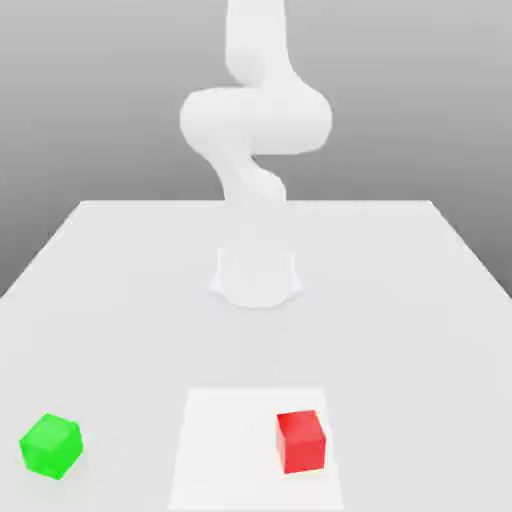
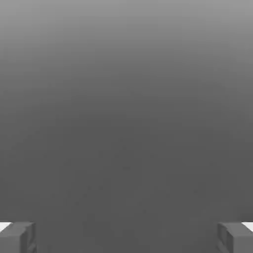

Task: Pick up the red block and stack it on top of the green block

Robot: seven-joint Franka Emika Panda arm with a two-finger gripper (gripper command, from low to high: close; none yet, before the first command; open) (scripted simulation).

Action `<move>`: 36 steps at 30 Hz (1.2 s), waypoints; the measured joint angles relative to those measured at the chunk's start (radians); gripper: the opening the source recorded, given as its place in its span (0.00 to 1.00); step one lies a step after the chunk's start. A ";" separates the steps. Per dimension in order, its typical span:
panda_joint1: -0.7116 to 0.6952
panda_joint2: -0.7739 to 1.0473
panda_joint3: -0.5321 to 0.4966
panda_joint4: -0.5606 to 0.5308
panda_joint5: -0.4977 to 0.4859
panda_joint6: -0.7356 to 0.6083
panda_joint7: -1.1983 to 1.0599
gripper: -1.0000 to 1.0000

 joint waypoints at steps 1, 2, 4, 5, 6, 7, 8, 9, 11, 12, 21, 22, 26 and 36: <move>0.003 0.039 0.002 -0.015 0.000 0.019 -0.003 0.50; 0.007 0.077 0.004 -0.029 0.000 0.038 -0.005 0.50; 0.013 0.151 0.008 -0.057 -0.001 0.074 -0.010 0.50; 0.016 0.187 0.010 -0.071 -0.001 0.092 -0.013 0.50; 0.019 0.224 0.012 -0.085 -0.001 0.110 -0.015 0.50; 0.021 0.260 0.015 -0.098 -0.001 0.128 -0.018 0.50; 0.023 0.296 0.018 -0.112 -0.001 0.146 -0.020 0.50; 0.027 0.333 0.020 -0.126 -0.001 0.163 -0.022 0.50; 0.032 0.405 0.025 -0.153 -0.002 0.199 -0.027 0.50; 0.034 0.441 0.028 -0.167 -0.002 0.217 -0.029 0.50; 0.063 0.768 0.048 -0.291 -0.012 0.377 -0.044 0.50; 0.064 0.804 0.047 -0.296 -0.015 0.400 -0.044 0.50; 0.073 0.949 0.035 -0.285 -0.035 0.516 -0.031 0.50; 0.076 0.987 0.031 -0.280 -0.042 0.548 -0.025 0.00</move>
